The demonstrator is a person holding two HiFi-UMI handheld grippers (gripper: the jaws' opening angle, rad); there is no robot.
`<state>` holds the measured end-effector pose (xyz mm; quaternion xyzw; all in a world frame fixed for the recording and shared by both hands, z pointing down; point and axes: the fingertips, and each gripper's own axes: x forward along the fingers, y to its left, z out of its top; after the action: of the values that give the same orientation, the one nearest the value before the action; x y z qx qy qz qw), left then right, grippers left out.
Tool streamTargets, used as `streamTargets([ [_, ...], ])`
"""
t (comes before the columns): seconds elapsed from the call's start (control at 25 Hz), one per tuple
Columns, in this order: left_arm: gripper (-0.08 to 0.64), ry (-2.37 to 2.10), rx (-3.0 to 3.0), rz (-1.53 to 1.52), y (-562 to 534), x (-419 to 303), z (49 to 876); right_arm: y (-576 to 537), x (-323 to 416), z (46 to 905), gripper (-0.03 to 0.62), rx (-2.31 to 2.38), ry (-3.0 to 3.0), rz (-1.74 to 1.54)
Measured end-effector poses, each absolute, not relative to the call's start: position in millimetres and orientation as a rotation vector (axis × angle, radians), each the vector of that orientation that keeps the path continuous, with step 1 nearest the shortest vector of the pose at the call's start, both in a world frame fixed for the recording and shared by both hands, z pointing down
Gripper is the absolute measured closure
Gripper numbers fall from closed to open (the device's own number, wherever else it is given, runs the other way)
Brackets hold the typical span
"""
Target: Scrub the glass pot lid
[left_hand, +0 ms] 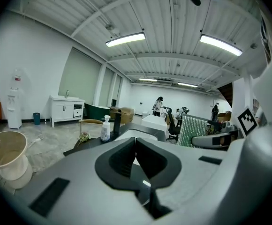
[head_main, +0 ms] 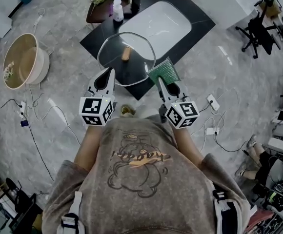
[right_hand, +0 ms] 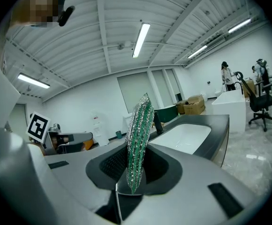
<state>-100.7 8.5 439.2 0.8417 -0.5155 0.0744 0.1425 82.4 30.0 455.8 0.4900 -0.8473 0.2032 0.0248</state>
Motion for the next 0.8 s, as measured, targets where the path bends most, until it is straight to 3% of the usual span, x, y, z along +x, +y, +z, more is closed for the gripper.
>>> streamTargets([
  [0.68, 0.545, -1.538, 2.344, 0.150, -44, -79, 440, -43, 97, 458, 0.500, 1.365, -2.685, 0.636],
  [0.8, 0.450, -1.548, 2.330, 0.134, -53, -74, 439, -55, 100, 461, 0.502, 1.332, -2.695, 0.644],
])
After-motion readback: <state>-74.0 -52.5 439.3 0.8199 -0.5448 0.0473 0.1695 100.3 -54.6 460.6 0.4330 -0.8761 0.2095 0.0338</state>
